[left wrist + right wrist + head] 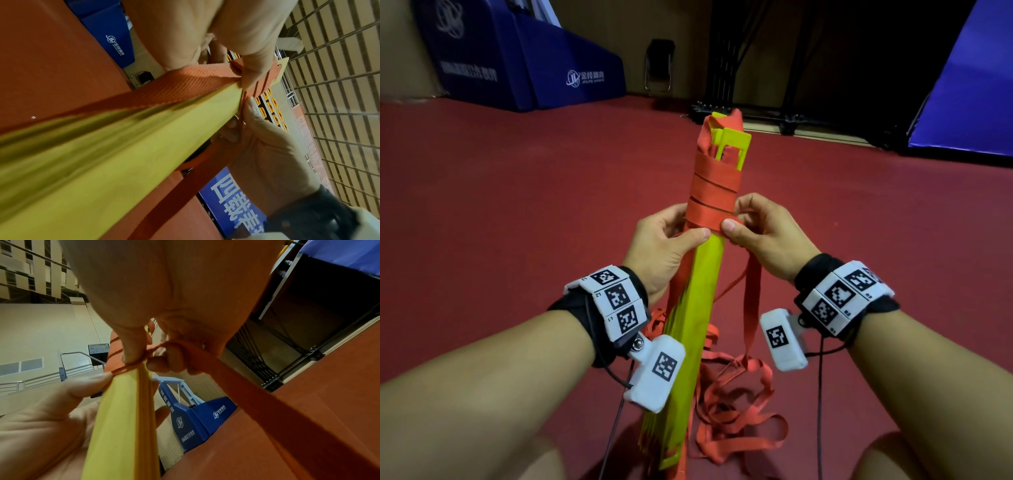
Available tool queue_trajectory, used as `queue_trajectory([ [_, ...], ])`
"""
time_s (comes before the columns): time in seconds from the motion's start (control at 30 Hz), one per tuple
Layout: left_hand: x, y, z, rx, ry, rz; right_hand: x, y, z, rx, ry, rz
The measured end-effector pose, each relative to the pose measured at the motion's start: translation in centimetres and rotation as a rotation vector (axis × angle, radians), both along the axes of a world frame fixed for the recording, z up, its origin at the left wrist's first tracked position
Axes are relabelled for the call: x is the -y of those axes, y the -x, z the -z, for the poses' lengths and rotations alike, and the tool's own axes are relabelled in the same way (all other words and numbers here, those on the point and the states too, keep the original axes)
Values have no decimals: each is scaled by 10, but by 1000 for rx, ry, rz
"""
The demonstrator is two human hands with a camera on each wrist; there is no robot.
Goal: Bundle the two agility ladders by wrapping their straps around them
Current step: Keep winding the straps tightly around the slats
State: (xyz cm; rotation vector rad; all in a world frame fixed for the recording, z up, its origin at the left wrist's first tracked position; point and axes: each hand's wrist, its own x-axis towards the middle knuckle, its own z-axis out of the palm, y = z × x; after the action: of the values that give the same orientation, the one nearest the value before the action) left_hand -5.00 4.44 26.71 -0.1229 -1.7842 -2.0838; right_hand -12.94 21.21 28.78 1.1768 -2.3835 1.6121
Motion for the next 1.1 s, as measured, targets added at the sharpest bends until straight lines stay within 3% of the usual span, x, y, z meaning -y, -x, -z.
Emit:
queue_trajectory([
  [0.13,2,3,1,27,-58,-2,1,-3,-1,-19,-32,-53],
  [0.33,3,3,3,26,-91,25,3,-4,-3,-20,-127,-11],
  [0.5,0,4,4,18,-67,-59,3,-9,-6,-65,-214,57],
  [0.7,2,2,4,15,179,-285,8,-15,-8,-106,-212,158],
  [1.1,-13,-7,2,75,462,-343,12,-25,-9,-77,-110,276],
])
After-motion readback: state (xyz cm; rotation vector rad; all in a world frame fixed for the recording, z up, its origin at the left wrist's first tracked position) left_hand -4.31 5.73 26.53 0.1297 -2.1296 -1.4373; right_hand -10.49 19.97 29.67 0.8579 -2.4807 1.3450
